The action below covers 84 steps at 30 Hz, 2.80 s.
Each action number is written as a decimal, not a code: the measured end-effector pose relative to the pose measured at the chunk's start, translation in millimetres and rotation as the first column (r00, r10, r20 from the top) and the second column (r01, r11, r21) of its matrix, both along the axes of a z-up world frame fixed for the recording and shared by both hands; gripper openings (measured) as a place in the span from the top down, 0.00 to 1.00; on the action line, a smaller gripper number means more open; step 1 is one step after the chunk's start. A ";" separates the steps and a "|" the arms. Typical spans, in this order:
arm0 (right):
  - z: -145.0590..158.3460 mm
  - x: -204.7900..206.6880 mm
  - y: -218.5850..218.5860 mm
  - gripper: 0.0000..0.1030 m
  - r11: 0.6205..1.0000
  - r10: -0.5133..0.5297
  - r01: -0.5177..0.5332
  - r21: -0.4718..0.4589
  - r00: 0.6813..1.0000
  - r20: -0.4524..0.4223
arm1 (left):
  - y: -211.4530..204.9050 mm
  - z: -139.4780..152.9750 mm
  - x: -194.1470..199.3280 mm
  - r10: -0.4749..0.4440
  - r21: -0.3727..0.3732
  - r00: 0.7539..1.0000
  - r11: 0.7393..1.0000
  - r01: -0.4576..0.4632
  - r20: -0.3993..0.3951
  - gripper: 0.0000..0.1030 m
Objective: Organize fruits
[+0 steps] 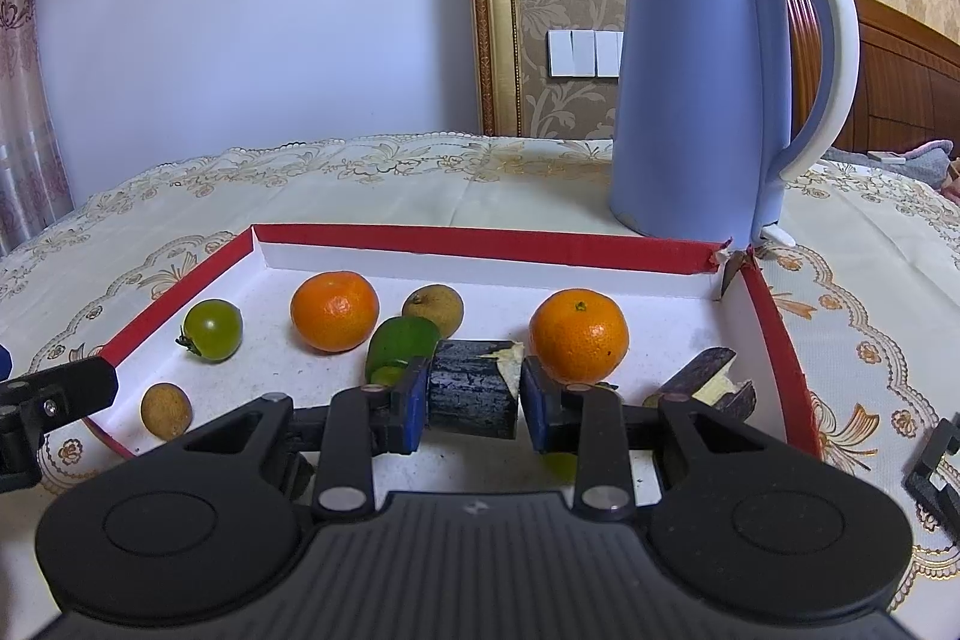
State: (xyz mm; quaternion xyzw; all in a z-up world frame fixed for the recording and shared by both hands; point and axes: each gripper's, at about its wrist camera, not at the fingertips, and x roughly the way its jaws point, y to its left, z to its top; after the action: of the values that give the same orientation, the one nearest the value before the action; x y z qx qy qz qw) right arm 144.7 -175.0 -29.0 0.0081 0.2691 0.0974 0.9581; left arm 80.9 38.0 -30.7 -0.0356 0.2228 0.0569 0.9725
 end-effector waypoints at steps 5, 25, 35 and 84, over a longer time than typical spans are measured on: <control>-0.1 0.1 0.2 0.69 1.000 0.000 0.000 -0.001 1.000 0.001 | 0.4 0.0 0.1 0.004 -0.003 1.000 1.000 -0.004 -0.001 0.00; 0.2 0.4 -2.3 0.69 1.000 -0.002 0.002 0.012 1.000 -0.006 | -3.6 -0.9 1.7 0.006 0.024 1.000 1.000 -0.006 -0.006 0.00; 6.3 -11.3 2.2 0.31 1.000 0.010 -0.008 -0.025 0.998 0.055 | -10.0 0.1 0.7 0.005 0.051 1.000 0.999 -0.004 -0.007 0.00; 12.4 -91.4 -25.9 0.15 0.997 -0.011 0.017 -0.076 0.997 0.074 | -32.0 6.5 -15.1 -0.049 0.060 0.997 0.997 0.052 -0.052 0.00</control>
State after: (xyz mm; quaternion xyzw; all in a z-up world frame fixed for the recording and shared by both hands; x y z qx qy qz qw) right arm 53.3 -200.8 -16.6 -0.0306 0.2371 0.0805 0.9677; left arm 65.8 5.9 -24.1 0.0013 0.2464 0.0400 0.9683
